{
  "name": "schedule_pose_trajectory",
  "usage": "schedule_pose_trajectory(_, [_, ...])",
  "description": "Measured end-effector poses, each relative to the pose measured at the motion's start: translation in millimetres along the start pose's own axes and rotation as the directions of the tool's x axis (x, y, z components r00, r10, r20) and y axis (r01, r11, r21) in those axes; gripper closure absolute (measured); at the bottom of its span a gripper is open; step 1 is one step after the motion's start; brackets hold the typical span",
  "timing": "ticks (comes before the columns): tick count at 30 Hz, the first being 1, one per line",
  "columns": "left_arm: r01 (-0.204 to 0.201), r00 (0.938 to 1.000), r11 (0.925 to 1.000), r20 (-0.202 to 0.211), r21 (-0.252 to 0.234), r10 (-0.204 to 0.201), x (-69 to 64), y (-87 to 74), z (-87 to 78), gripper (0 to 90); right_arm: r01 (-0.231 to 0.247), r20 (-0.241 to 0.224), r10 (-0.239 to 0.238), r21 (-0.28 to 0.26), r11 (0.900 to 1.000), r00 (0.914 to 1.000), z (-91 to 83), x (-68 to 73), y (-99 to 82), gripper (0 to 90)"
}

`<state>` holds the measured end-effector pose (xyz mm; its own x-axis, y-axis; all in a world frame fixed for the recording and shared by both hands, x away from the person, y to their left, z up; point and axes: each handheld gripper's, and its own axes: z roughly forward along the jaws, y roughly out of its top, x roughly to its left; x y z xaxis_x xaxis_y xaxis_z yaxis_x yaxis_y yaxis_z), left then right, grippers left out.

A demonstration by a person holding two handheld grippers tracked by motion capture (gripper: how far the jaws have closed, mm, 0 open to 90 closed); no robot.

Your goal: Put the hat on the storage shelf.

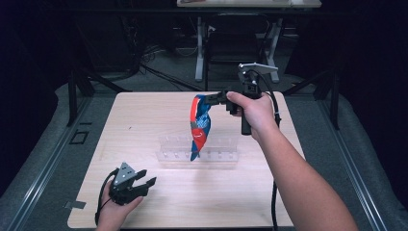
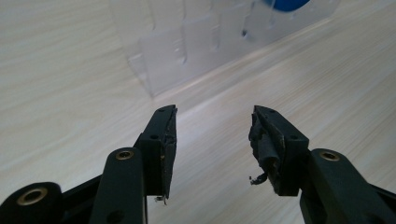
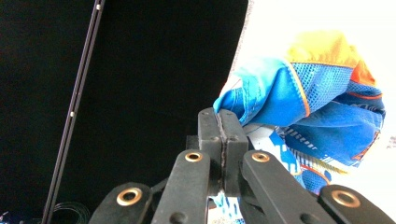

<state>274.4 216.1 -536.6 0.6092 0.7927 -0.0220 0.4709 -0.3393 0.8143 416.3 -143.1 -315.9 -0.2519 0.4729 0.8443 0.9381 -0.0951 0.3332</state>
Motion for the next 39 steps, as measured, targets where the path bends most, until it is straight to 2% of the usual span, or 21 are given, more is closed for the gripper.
schedule_pose_trajectory(3, [-0.029, 0.9995, 0.9991, 0.011, -0.031, 0.03, -10.7, 11.8, 2.5, 50.9, 0.001, 0.001, -0.001, -0.004, 1.0, 1.0, 3.5, -0.4, 0.1, 90.0])
schedule_pose_trajectory(6, [-0.039, 0.9987, 0.998, 0.03, -0.05, 0.041, -15.4, 19.2, 4.3, 51.3, 0.001, 0.002, -0.001, 0.002, 1.0, 1.0, 5.7, -1.1, 0.1, 90.0])
schedule_pose_trajectory(7, [-0.045, 0.9983, 0.997, 0.033, -0.063, 0.047, -19.7, 26.0, 6.2, 51.3, -0.001, 0.001, 0.001, 0.006, 1.0, 1.0, 8.1, -1.8, -0.3, 90.0])
schedule_pose_trajectory(16, [-0.071, 0.9954, 0.9941, 0.059, -0.082, 0.076, -33.1, 48.8, 11.5, 52.2, -0.005, 0.007, 0.005, 0.014, 0.9999, 1.0, 12.3, -5.9, -1.4, 90.0])
schedule_pose_trajectory(24, [-0.085, 0.9931, 0.9934, 0.074, -0.077, 0.091, -39.0, 57.2, 13.5, 53.3, -0.014, 0.023, 0.014, 0.011, 0.9998, 0.9996, 15.5, -14.5, -4.2, 90.0])
schedule_pose_trajectory(32, [-0.083, 0.9929, 0.9934, 0.078, -0.078, 0.089, -41.0, 58.8, 16.0, 53.7, -0.028, 0.026, 0.028, 0.019, 0.9994, 0.9993, 20.1, -25.5, -7.0, 90.0])
schedule_pose_trajectory(39, [-0.083, 0.9921, 0.9932, 0.087, -0.081, 0.09, -43.7, 61.2, 18.5, 53.8, -0.025, 0.044, 0.024, 0.023, 0.9994, 0.9987, 19.1, -29.3, -8.1, 90.0])
